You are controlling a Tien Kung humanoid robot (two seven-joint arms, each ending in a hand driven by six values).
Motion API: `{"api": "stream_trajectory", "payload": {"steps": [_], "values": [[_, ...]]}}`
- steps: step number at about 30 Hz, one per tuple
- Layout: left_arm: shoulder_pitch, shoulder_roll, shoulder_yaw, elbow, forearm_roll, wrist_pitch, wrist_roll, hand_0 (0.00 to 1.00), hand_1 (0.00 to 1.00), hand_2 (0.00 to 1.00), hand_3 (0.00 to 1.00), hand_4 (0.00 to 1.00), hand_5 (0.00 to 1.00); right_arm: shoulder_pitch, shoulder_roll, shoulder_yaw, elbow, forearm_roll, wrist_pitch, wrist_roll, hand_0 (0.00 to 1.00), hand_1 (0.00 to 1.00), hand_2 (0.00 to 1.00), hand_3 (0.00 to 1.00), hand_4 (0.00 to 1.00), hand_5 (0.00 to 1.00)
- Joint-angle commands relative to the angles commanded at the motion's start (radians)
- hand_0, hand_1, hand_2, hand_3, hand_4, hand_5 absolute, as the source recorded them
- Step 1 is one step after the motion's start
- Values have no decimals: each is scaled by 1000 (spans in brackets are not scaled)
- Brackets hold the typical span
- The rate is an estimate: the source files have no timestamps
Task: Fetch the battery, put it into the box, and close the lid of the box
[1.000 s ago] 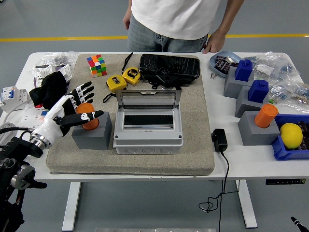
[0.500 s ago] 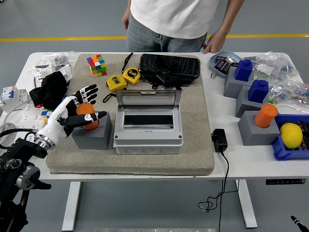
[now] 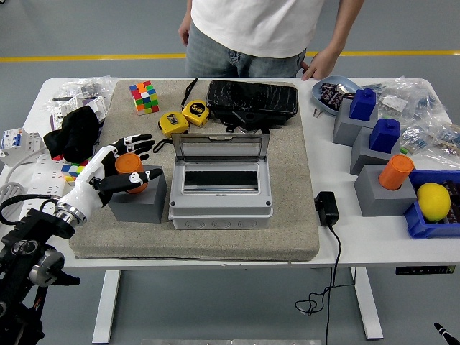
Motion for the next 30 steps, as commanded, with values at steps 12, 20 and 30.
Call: {"api": "stream_trajectory", "payload": {"steps": [12,20,30], "values": [[3,-3,10,-8,34,26,3,818,844,757,690,870,2,0,-1,2,-1,1,0,1,871,849,810,830,998,998],[0,-4,14,-10,62,63,6,798,833,727,630,814,2,2,-1,5,-1,0,0,1,870,849,809,829,998,998],[1,-5,24,-11,72,92,1,632,662,514,505,797,2,3,-3,7,0,-2,1,1,869,848,809,828,998,998]]}}
